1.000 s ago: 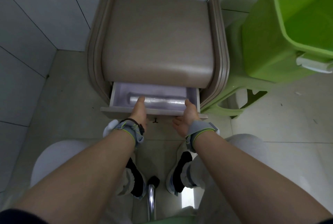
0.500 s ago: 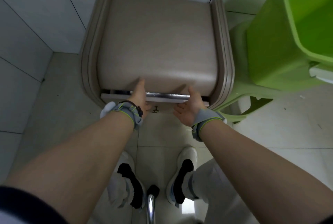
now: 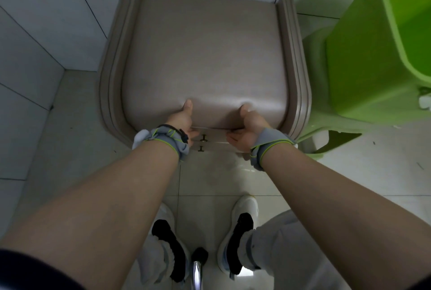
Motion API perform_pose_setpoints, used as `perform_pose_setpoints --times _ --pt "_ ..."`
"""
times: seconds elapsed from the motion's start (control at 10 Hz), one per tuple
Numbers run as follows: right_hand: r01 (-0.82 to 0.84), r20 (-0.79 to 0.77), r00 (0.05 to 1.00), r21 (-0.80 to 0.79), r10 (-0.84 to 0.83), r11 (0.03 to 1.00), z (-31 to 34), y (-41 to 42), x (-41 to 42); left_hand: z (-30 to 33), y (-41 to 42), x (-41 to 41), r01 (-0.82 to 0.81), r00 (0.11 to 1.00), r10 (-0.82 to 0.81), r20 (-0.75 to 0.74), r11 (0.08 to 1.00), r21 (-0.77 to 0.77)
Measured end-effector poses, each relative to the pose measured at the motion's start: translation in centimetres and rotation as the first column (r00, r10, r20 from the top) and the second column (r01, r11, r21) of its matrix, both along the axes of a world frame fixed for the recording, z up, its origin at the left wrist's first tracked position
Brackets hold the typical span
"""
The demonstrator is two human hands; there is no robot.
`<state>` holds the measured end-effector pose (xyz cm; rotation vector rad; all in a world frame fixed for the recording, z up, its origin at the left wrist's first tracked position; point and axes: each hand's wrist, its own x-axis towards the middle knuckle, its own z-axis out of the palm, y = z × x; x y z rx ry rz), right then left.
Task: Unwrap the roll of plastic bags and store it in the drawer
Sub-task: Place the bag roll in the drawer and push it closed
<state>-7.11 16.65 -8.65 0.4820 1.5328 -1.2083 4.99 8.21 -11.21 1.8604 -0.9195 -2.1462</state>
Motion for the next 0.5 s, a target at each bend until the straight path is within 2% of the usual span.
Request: perform_pose_setpoints --times 0.1,0.5 --pt "-0.016 -0.011 1.000 0.009 0.016 1.000 0.0 0.1 0.2 -0.1 0.1 -0.1 -0.018 1.000 0.018 -0.008 1.000 -0.019" --pt "-0.154 -0.078 0.985 -0.028 0.152 0.988 2.0 2.8 1.0 1.7 1.8 1.2 0.103 0.995 -0.103 0.007 0.994 0.024"
